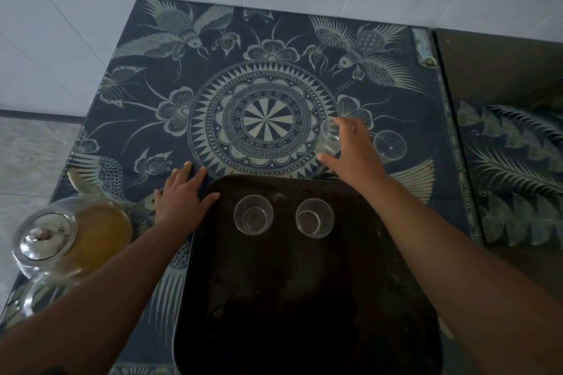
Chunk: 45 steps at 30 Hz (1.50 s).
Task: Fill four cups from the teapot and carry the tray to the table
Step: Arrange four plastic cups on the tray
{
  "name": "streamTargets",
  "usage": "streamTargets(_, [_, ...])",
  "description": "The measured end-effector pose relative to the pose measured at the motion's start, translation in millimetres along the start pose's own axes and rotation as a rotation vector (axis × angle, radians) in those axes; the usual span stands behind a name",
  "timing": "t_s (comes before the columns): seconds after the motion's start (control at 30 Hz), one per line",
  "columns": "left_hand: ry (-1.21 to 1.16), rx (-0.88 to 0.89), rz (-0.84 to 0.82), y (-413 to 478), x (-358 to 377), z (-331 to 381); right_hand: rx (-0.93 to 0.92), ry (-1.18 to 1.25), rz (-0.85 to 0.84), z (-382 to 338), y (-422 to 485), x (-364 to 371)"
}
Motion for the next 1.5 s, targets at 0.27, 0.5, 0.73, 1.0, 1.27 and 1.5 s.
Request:
streamTargets(0.27, [-0.020,-0.002,0.021,-1.2,0.3,-0.2,-0.011,-0.026,0.051,5.4,13.6,5.0])
streamTargets(0.5, [-0.027,-0.008,0.030,-1.8,-2.0,0.5,-0.013,0.011,0.007,5.8,11.7,9.4])
streamTargets(0.73, [-0.029,-0.004,0.028,-1.8,-2.1,0.3,0.000,0.064,-0.005,8.3,12.6,15.2])
streamTargets(1.0, [-0.028,-0.001,0.028,-2.0,-2.1,0.4,-0.006,0.094,-0.001,4.1,8.4,15.9])
streamTargets(1.27, [-0.024,-0.001,0.035,-1.5,-1.2,0.4,-0.005,0.152,0.066,1.8,-7.0,-4.4])
streamTargets(1.5, [-0.010,0.009,0.033,-1.1,-1.6,0.5,-0.013,0.206,0.138,3.5,-41.1,-25.9])
Point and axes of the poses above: each hand's wrist, its own y-axis towards the middle knuckle, its own x-axis out of the palm, z = x × y, the point moved 9 cm from there along y, towards the middle knuckle, and after that the axes turned 9 degrees about y, right-handed, at the moved point
